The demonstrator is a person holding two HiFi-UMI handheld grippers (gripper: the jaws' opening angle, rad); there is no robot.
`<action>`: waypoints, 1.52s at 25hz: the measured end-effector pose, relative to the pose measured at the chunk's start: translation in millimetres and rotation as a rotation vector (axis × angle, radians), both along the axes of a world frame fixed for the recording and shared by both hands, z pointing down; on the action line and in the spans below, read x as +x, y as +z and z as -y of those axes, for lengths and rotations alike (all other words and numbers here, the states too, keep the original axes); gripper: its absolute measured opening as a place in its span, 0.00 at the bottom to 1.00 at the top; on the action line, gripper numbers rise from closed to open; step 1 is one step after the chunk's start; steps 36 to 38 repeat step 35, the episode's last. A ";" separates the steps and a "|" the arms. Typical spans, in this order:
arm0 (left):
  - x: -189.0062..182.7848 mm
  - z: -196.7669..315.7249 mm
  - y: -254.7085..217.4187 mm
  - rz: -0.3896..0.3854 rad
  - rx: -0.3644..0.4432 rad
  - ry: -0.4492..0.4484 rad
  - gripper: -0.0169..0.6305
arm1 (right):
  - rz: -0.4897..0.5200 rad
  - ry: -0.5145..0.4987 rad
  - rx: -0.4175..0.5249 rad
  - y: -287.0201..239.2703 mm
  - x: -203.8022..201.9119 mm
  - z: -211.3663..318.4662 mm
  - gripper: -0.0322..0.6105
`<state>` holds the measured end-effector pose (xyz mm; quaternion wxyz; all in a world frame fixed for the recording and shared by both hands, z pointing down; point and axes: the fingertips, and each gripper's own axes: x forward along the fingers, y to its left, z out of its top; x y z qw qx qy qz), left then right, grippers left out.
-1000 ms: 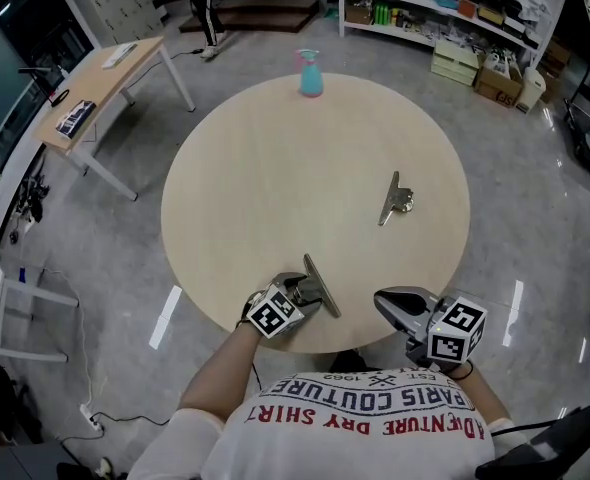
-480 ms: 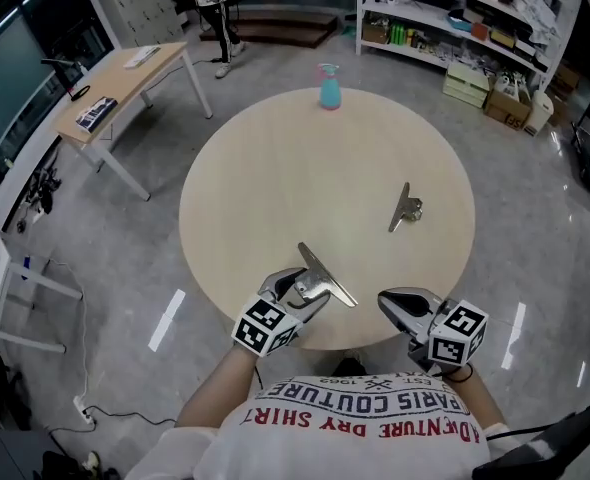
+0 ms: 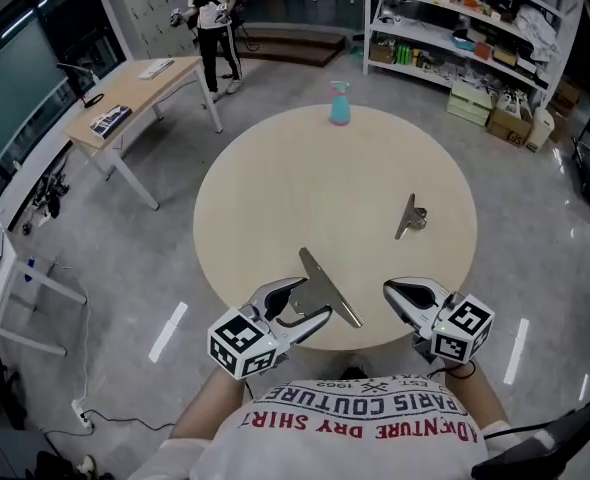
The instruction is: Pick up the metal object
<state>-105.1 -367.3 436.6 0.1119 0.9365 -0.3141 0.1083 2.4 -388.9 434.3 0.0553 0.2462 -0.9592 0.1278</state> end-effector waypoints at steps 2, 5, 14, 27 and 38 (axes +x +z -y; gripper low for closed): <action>-1.8 -2.4 2.3 0.006 -0.005 0.003 0.46 | 0.004 0.002 0.005 -2.1 -3.0 -2.2 0.05; -1.8 -5.6 5.1 0.017 -0.012 0.013 0.46 | -0.003 0.003 0.004 -4.4 -5.2 -5.0 0.05; 5.4 -11.0 0.0 0.012 -0.002 0.017 0.46 | -0.004 -0.012 0.017 -11.9 -2.4 -11.8 0.05; 6.4 -9.3 -3.8 0.036 0.012 -0.021 0.46 | 0.003 -0.051 0.025 -15.1 -6.0 -7.5 0.05; 8.7 -12.5 -9.8 0.040 0.017 -0.019 0.46 | -0.005 -0.062 0.034 -20.3 -3.4 -15.3 0.05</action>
